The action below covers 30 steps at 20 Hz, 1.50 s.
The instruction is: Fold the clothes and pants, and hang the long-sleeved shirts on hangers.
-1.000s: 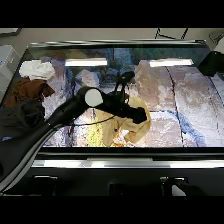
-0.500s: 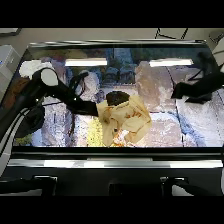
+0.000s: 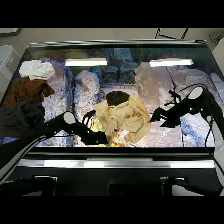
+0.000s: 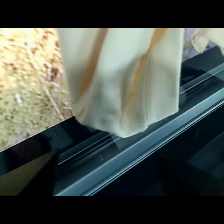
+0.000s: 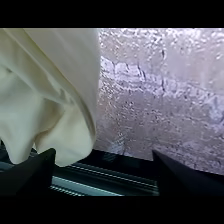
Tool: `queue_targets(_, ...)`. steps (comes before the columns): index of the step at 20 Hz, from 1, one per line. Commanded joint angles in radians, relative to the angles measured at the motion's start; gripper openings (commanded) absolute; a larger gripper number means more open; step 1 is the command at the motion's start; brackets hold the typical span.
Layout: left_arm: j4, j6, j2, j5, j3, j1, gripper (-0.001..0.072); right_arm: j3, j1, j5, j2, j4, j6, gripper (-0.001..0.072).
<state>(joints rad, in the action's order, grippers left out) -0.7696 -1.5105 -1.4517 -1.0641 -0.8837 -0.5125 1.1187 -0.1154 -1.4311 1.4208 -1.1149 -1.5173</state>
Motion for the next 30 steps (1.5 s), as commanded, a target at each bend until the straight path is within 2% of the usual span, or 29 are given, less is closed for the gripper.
queue_targets(1, 0.057, 0.008, -0.022, 0.138, 0.041, -0.06, 0.0715, -0.075, 0.001, 0.038, 0.003, 0.031, 0.015, 0.0689)
queue_targets(4, 0.117, 0.008, -0.04, 0.196, 0.041, -0.076, 0.0711, -0.135, 0.001, 0.04, 0.003, 0.067, 0.041, 0.0681)
queue_targets(5, 0.12, 0.008, -0.04, 0.228, 0.041, -0.085, 0.0603, -0.153, 0.001, 0.048, 0.003, 0.084, 0.041, 0.0681)
queue_targets(7, 0.12, 0.007, -0.04, 0.296, 0.041, -0.098, 0.0323, -0.193, 0.003, 0.077, 0.003, 0.132, 0.047, 0.0681)
queue_targets(8, 0.12, 0.009, -0.04, 0.306, 0.039, -0.098, 0.01, -0.215, 0.009, 0.097, 0.003, 0.169, 0.071, 0.068)
queue_targets(9, 0.119, 0.032, -0.038, 0.305, 0.037, -0.095, 0.0029, -0.232, 0.03, 0.118, 0.003, 0.19, 0.086, 0.0679)
queue_targets(12, 0.097, 0.05, -0.007, 0.306, 0.036, -0.092, 0.0028, -0.253, 0.158, 0.214, 0.003, 0.195, 0.092, 0.0677)
queue_targets(13, 0.078, 0.05, 0.012, 0.306, 0.036, -0.092, 0.0028, -0.253, 0.204, 0.251, 0.003, 0.195, 0.091, 0.0612)
queue_targets(14, 0.058, 0.049, 0.034, 0.306, 0.036, -0.092, 0.0028, -0.252, 0.248, 0.285, 0.003, 0.194, 0.087, 0.0409)
queue_targets(15, 0.029, 0.049, 0.065, 0.306, 0.036, -0.088, 0.0028, -0.251, 0.278, 0.308, 0.003, 0.195, 0.08, 0.0126)
queue_targets(16, -0.005, 0.049, 0.101, 0.306, 0.034, -0.077, 0.0028, -0.246, 0.293, 0.304, 0.001, 0.195, 0.063, 0.0031)
queue_targets(19, -0.141, 0.048, 0.259, 0.306, -0.04, 0.023, 0.0027, -0.154, 0.268, 0.219, -0.065, 0.112, 0.067, 0.003)
queue_targets(22, -0.203, 0.065, 0.454, 0.306, -0.24, 0.185, 0.0027, 0.098, 0.212, 0.172, -0.244, -0.13, 0.062, 0.003)
queue_targets(25, -0.264, 0.074, 0.626, 0.308, -0.491, 0.319, 0.0028, 0.389, 0.163, 0.292, -0.443, -0.346, 0.055, 0.0032)
queue_targets(28, -0.286, 0.054, 0.772, 0.334, -0.608, 0.427, 0.0028, 0.497, 0.151, 0.453, -0.626, -0.37, -0.001, 0.0032)
queue_targets(30, -0.295, 0.005, 0.854, 0.339, -0.607, 0.481, 0.0028, 0.497, 0.151, 0.437, -0.706, -0.382, -0.044, 0.0032)
